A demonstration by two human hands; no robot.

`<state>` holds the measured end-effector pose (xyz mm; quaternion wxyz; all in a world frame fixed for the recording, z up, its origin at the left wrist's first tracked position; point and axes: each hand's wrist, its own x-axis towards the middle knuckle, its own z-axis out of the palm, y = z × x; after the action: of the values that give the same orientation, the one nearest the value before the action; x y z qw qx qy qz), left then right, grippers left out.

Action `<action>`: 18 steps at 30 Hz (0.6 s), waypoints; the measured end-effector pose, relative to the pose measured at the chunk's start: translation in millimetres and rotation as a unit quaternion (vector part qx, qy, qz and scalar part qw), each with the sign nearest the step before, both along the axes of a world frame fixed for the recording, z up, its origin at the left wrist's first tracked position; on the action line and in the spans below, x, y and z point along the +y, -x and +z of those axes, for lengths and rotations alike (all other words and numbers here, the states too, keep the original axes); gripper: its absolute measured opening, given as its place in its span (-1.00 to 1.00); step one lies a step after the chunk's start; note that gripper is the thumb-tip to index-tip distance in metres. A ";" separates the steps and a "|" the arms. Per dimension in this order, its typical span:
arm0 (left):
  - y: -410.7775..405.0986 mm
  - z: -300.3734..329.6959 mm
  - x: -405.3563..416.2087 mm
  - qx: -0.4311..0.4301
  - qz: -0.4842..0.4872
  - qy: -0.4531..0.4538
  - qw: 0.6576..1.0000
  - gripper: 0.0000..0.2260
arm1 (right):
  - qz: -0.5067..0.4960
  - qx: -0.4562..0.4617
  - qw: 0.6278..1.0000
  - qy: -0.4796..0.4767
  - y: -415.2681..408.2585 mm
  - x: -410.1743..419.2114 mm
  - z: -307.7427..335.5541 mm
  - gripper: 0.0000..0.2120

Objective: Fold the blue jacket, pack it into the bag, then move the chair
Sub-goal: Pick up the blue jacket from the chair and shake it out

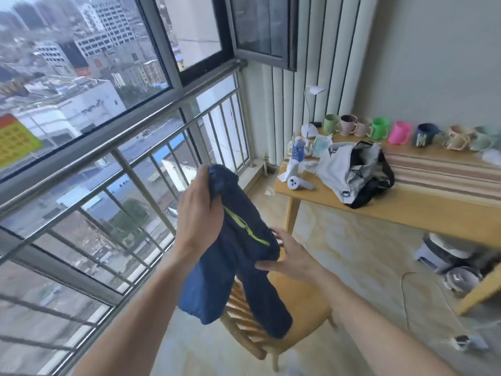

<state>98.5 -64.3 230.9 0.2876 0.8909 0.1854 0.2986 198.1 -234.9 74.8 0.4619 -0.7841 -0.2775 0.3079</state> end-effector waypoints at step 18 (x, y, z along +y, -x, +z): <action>33.4 152.6 -116.4 -0.096 0.075 -0.047 0.992 -0.20 | -0.328 -0.171 0.884 -0.287 -15.5 -174.6 247.0 -0.72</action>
<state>65.1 -180.7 383.5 0.2391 0.8543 0.2089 0.4114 213.6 -409.4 321.8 0.6869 -0.7037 -0.1557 -0.0932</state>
